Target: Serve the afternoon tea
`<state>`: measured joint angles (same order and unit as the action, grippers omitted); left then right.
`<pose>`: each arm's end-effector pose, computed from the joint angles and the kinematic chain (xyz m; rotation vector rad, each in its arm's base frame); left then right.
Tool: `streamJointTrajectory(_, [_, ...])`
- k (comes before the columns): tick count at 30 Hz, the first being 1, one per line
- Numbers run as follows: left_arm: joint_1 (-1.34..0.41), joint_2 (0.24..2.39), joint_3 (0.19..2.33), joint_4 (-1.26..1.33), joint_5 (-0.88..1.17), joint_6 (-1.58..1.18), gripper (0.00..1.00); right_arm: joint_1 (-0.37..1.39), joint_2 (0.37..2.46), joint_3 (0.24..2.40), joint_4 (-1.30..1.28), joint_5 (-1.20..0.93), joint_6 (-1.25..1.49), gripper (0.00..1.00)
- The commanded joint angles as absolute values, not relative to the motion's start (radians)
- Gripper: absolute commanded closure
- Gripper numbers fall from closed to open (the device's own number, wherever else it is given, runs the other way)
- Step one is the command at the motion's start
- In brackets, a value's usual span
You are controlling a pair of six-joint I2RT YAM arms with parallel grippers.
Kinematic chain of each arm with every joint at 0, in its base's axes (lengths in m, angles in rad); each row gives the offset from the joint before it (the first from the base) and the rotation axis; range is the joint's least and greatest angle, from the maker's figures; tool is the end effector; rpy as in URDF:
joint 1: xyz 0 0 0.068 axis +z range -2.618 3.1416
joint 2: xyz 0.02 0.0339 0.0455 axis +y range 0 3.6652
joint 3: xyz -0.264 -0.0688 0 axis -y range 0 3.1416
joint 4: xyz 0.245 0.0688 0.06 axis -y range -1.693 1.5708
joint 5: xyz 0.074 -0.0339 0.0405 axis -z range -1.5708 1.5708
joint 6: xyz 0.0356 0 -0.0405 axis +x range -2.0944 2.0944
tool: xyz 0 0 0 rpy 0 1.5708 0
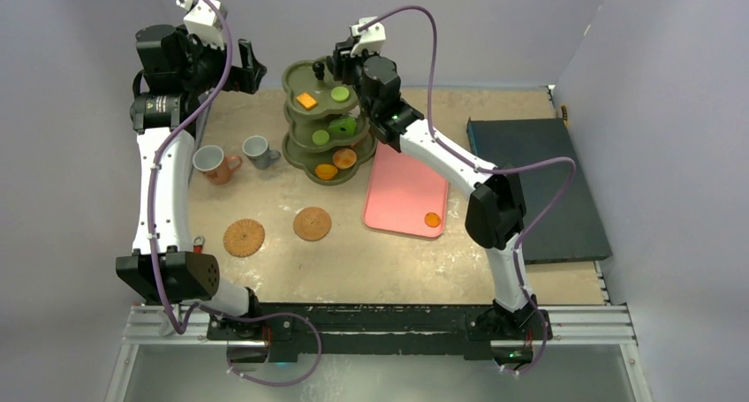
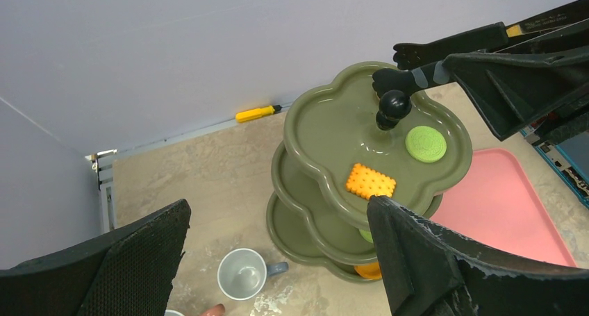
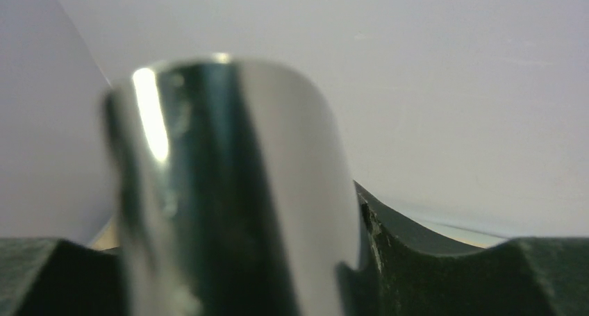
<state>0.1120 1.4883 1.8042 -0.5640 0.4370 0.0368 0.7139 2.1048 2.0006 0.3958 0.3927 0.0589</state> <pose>0.3152 0.0203 0.4837 0.2402 1.7885 -0.2909 0.3919 0.3215 0.4057 -0.0869 1.3101 0.4089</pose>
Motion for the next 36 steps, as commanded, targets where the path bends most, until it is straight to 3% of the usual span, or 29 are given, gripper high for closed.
streamJointTrajectory(1, [0.124,1.47,1.812,-0.531,0.437,0.018,0.01,0.711,2.059,2.04,0.44,0.376,0.06,0.45])
streamJointTrajectory(12, [0.125,1.468,1.814,-0.536,0.436,0.025,0.01,0.712,1.914,1.903,0.443,0.391,0.019,0.45])
streamJointTrajectory(27, [0.13,1.456,1.81,-0.545,0.444,0.04,0.01,0.712,1.303,1.057,0.348,0.536,0.18,0.46])
streamJointTrajectory(36, [0.131,1.451,1.815,-0.554,0.451,0.039,0.01,0.713,1.121,0.8,0.21,0.601,0.299,0.47])
